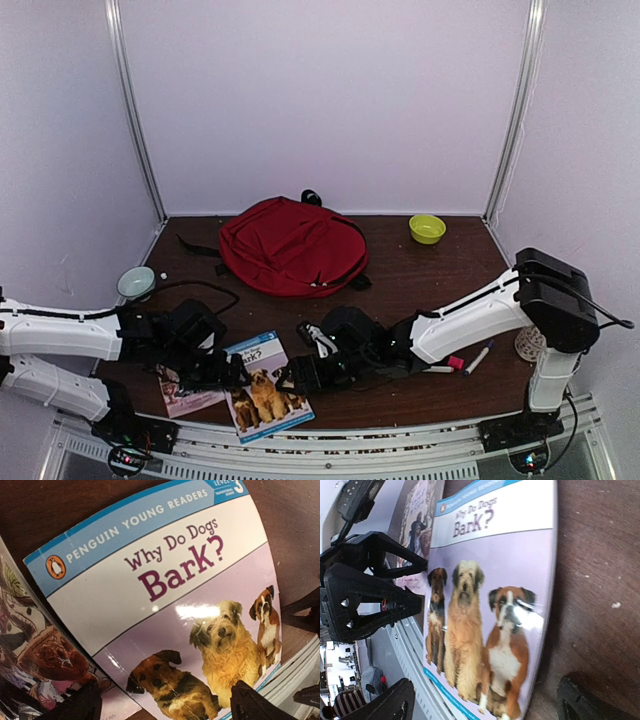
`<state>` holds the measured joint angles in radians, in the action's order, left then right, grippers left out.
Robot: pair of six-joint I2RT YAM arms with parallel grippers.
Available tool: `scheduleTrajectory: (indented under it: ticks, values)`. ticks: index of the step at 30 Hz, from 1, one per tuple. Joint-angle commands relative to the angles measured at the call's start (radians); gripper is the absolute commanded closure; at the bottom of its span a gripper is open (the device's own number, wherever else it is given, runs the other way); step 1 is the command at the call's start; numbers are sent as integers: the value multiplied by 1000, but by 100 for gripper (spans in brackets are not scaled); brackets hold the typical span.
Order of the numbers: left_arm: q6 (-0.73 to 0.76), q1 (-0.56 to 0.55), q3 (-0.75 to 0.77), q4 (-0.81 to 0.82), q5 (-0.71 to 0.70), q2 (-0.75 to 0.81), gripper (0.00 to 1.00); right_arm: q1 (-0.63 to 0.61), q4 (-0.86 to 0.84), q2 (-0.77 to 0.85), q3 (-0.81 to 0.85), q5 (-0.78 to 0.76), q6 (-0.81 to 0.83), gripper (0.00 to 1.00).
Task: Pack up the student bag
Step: Pick up the book from the corner of the board.
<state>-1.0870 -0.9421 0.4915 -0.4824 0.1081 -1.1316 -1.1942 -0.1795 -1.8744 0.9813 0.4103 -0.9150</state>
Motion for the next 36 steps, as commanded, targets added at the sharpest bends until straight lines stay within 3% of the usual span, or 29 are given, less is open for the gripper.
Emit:
scheduleTrajectory:
  ticks: [1,10,15,19,27,31,36]
  values:
    - [-16,-9,-57,127,67,-61,8,-8,-106,-44,22,58,-56,0]
    - [-25,-11,-84,254,96,-129,9,-9,-270,-84,-19,118,-133,2]
    - [-32,-15,-93,279,94,-147,10,-8,-343,-78,-37,123,-162,9]
    - [-37,-18,-96,281,90,-147,10,-7,-350,-70,-40,113,-168,25]
    - [-42,-20,-105,276,62,-105,10,-7,-247,-31,-40,55,-131,79]
    - [-39,-21,-109,277,51,-74,10,-4,-228,-26,-36,45,-122,96]
    - [-19,-21,-110,269,32,-17,10,-5,-210,-1,-41,32,-111,100]
